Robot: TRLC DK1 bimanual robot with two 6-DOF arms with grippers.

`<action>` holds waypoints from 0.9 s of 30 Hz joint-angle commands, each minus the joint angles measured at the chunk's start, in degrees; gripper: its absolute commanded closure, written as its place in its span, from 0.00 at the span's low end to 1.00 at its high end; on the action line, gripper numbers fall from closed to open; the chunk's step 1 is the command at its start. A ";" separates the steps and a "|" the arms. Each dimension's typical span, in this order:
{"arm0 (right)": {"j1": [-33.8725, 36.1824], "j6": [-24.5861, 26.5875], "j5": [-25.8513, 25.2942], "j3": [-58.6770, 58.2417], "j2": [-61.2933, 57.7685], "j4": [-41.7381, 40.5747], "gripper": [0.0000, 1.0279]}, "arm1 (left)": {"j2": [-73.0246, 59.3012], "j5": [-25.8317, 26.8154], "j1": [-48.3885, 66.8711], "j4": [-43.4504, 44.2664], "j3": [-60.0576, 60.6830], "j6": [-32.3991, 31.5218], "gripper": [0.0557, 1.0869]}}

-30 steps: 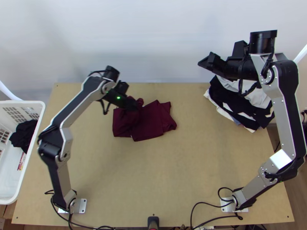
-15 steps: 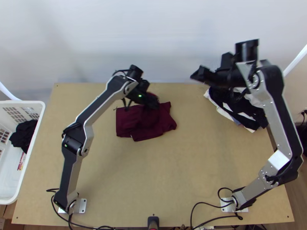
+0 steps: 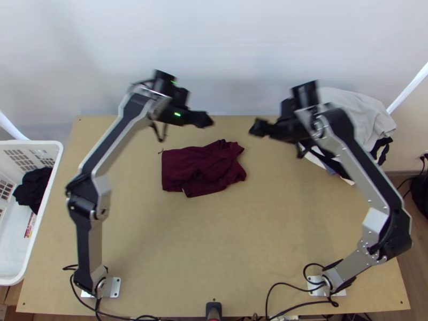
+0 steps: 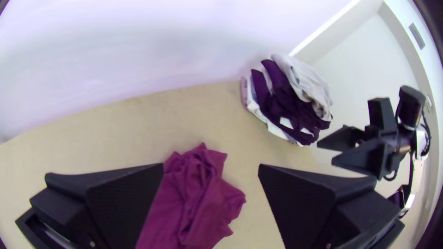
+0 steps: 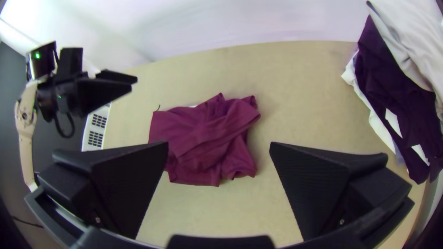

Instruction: Fold the t-shirt

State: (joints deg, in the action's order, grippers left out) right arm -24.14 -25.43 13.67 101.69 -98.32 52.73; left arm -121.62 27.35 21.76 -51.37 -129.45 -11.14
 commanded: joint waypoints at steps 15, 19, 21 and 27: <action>-18.75 -20.36 -8.49 33.13 -25.51 25.40 0.05 | 12.81 -11.01 -12.09 -8.30 6.31 9.64 0.04; -19.80 -26.16 -8.40 33.31 -28.50 25.23 0.05 | 17.56 -14.87 -12.27 -4.61 11.85 9.73 0.04; -19.80 -26.34 -8.49 33.31 -30.26 24.79 0.05 | 20.11 -15.14 -12.44 -2.06 15.19 9.91 0.04; -19.63 -22.03 -8.49 33.05 -33.34 20.31 0.12 | 24.15 -16.28 -13.41 1.98 20.99 11.40 0.04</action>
State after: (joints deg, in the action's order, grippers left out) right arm -44.07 -48.56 5.52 134.08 -129.88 74.89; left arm -99.77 11.49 9.26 -50.54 -110.89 -1.19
